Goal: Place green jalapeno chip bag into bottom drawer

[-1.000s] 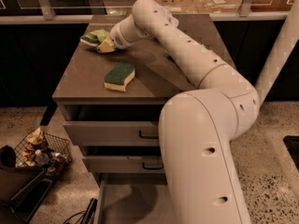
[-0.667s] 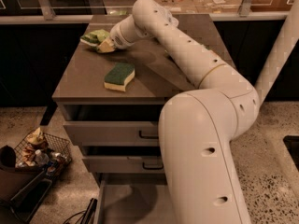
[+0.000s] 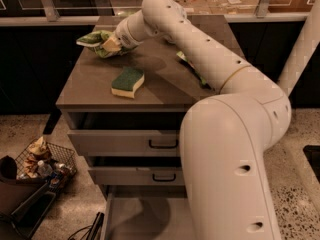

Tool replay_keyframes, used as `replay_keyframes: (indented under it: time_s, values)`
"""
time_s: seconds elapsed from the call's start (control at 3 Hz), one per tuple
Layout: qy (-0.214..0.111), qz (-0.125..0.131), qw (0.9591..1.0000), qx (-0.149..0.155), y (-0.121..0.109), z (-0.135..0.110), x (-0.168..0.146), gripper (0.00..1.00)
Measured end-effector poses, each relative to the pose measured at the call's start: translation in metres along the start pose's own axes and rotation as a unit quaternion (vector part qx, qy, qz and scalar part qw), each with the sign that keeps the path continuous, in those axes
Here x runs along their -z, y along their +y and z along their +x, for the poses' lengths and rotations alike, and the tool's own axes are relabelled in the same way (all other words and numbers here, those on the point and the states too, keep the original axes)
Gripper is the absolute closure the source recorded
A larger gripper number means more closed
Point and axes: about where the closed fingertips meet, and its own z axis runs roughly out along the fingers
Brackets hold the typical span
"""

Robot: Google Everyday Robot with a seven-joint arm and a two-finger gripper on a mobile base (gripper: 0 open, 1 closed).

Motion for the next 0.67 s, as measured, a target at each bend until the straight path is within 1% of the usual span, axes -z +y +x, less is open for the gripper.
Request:
replay_keyframes:
  time_s: [0.33, 0.67]
  values:
    - [-0.018, 0.028, 0.9991, 0.028, 0.006, -0.019, 0.035, 1.00]
    - [-0.048, 0.080, 0.9944, 0.050, 0.018, -0.041, 0.097, 1.00]
